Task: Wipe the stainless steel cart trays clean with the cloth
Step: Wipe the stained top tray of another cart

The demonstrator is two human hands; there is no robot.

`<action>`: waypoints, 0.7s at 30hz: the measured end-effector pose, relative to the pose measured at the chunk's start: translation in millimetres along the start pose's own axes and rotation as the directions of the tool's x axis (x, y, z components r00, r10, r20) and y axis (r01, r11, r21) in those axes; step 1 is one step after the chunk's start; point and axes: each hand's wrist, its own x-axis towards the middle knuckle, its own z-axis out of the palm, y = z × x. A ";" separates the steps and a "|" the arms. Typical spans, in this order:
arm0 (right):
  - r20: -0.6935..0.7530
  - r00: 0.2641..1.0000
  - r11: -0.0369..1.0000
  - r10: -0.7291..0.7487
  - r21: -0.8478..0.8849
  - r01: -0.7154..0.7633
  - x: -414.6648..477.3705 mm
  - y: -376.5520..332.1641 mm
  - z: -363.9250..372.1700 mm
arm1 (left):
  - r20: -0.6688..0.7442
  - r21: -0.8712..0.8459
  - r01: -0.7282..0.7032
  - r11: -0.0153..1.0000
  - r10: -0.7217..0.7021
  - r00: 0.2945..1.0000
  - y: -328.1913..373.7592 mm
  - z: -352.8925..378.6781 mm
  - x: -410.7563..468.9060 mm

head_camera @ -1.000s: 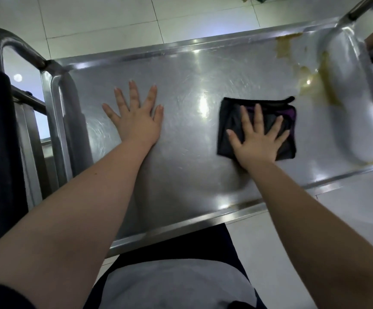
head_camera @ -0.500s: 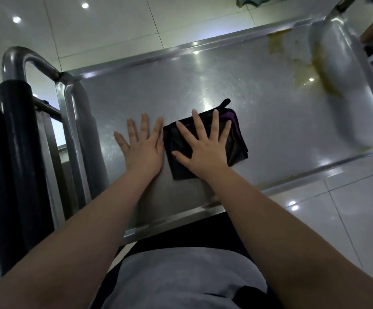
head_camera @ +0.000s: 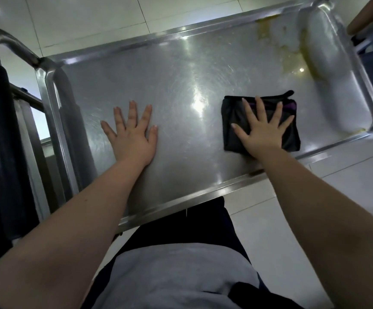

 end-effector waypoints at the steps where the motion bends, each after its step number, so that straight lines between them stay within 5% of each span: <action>1: -0.001 1.000 0.999 -0.030 0.015 0.030 -7.6 -14.6 2.1 | 0.001 0.003 0.002 1.000 -0.002 1.000 -0.4 0.2 0.3; 6: -0.084 0.912 0.916 -0.402 -0.044 0.400 -94.0 -125.6 34.4 | -0.001 -0.001 0.003 1.000 -0.003 1.000 -2.6 0.2 -4.9; 9: -0.120 0.879 0.886 -0.462 -0.035 0.461 -104.5 -129.7 38.4 | -0.004 -0.008 -0.017 1.000 0.017 1.000 -4.9 -0.8 -7.8; 16: -0.087 0.989 0.993 -0.122 -0.016 0.121 -45.8 29.1 19.1 | 0.005 0.000 -0.021 1.000 0.021 1.000 -3.1 1.5 -7.2; 21: -0.052 0.992 0.993 -0.113 -0.024 0.112 -53.0 1.2 21.9 | 0.001 0.014 0.014 1.000 -0.014 1.000 -2.4 2.6 -4.1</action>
